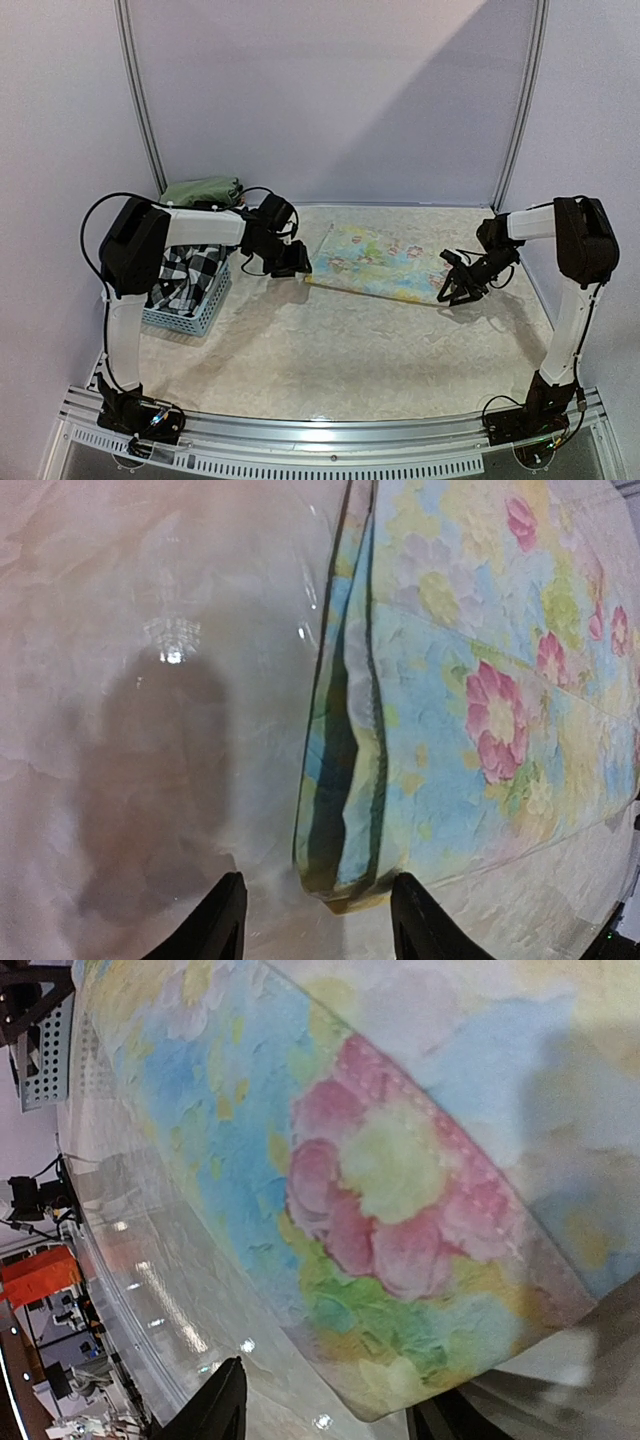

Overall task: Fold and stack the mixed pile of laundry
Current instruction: Move the rectangle-folded skirt to the center of the board.

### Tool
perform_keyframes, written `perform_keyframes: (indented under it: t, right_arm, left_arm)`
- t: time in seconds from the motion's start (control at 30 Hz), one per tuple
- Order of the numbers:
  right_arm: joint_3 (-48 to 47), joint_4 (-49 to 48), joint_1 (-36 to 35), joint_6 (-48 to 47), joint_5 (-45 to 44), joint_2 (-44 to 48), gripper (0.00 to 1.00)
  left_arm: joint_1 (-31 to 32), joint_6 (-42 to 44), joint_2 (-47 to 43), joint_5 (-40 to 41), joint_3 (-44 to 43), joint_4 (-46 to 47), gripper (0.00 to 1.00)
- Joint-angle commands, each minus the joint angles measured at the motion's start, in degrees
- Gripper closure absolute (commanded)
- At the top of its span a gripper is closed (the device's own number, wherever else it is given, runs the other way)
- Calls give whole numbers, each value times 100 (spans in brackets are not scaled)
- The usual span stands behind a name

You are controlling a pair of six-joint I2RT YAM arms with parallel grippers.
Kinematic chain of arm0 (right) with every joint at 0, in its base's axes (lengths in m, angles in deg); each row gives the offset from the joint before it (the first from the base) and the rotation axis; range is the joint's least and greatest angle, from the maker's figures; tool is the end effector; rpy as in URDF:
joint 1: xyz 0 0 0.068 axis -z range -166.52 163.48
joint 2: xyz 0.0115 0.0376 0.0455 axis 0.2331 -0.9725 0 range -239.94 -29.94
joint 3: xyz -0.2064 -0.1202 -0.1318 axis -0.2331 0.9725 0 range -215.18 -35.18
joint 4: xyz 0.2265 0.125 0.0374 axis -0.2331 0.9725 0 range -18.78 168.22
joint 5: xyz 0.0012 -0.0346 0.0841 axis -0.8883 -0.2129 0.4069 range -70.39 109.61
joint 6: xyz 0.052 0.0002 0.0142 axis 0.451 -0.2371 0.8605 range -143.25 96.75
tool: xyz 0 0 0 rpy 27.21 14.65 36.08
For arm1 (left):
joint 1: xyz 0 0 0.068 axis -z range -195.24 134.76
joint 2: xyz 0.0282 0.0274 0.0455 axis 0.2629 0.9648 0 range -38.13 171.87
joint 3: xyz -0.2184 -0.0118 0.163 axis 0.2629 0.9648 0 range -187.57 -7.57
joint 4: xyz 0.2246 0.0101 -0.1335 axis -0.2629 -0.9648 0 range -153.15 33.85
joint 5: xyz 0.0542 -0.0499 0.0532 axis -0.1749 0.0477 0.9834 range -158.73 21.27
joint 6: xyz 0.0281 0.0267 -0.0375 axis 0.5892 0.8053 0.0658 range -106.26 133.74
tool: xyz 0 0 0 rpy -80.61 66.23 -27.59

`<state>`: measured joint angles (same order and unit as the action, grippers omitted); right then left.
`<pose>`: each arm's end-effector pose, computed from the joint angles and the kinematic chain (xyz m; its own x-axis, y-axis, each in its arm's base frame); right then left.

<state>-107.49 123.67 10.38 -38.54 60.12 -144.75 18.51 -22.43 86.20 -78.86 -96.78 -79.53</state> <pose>0.3414 0.0416 0.1312 -0.9635 -0.2531 -0.0875 -0.2482 0.7211 0.6469 0.3795 -0.2613 0.1466 -0.9402 -0.0705 -0.3332 0.0848 0.8991 -0.4295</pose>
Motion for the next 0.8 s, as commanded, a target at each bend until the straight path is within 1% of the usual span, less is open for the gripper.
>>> perform_keyframes:
  t: [0.0, 0.07, 0.13, 0.23, 0.33, 0.4, 0.43, 0.53, 0.57, 0.63, 0.77]
  right_arm:
    - [-46, -122, 15, 33, 102, -211, 47]
    - [-46, -174, 15, 41, 90, -273, 50]
    - [-25, -242, 6, 68, 84, -328, 53]
    - [-4, -305, 11, 85, 148, -358, 58]
    - [-15, -303, 20, 120, 102, -350, 63]
    - [-20, -285, 20, 150, 42, -351, 67]
    - [-20, -264, 17, 156, 26, -350, 71]
    - [-45, -136, 15, 143, -29, -365, 86]
    - [-46, -73, 14, 121, -48, -373, 92]
    - [-10, 92, 16, 22, -57, -378, 99]
    - [107, 490, 21, -229, -122, -265, 100]
  left_arm:
    - [-137, 55, 82, -158, 14, 133, 50]
    - [-150, 51, 152, -297, 22, 243, 52]
    - [-150, 37, 216, -477, 31, 335, 57]
    - [-152, 10, 329, -794, -50, 318, 61]
    - [-150, -6, 322, -946, -28, 367, 64]
    - [-156, 14, 284, -980, 13, 363, 68]
    - [-159, 21, 270, -984, 36, 345, 72]
    - [-159, 12, 189, -990, 144, 319, 86]
    - [-159, 0, 147, -1029, 200, 306, 93]
    - [-152, -26, 14, -1116, 347, 236, 100]
    - [-150, 22, -499, -1177, 928, 146, 100]
